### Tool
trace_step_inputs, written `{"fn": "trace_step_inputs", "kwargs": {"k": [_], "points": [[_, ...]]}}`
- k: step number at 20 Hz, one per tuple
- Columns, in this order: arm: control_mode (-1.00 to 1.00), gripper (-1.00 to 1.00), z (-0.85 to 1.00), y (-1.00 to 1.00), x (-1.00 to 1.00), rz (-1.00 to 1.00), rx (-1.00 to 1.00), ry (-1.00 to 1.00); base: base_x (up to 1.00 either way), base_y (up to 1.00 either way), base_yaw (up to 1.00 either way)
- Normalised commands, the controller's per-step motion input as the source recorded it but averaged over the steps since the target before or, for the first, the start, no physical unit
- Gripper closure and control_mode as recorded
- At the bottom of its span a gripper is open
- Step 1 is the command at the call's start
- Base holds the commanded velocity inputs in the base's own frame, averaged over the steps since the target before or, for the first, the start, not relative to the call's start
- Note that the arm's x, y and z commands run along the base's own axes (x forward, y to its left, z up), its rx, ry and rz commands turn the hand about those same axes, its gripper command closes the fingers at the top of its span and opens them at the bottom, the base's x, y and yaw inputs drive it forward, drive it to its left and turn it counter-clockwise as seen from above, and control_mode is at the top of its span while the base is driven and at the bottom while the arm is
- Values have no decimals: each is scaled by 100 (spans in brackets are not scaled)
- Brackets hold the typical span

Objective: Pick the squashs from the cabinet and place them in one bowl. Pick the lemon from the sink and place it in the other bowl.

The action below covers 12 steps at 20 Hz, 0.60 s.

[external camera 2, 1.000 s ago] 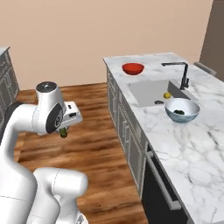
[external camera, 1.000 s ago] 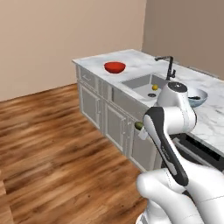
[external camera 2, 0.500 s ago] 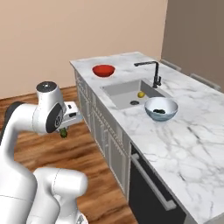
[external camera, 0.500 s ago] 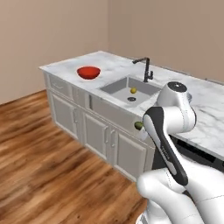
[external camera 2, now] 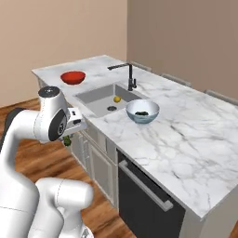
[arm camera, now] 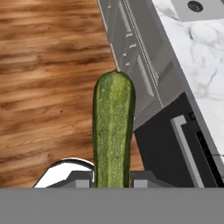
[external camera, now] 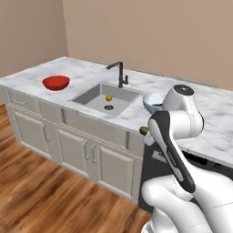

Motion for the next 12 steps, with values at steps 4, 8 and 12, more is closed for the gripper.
{"fn": "trace_step_inputs", "kwargs": {"k": [4,8,12], "points": [[100,100,0,0,0,0,0,0,38,27,-44],[100,100,0,0,0,0,0,0,33,47,-43],[100,100,0,0,0,0,0,0,22,73,-39]]}}
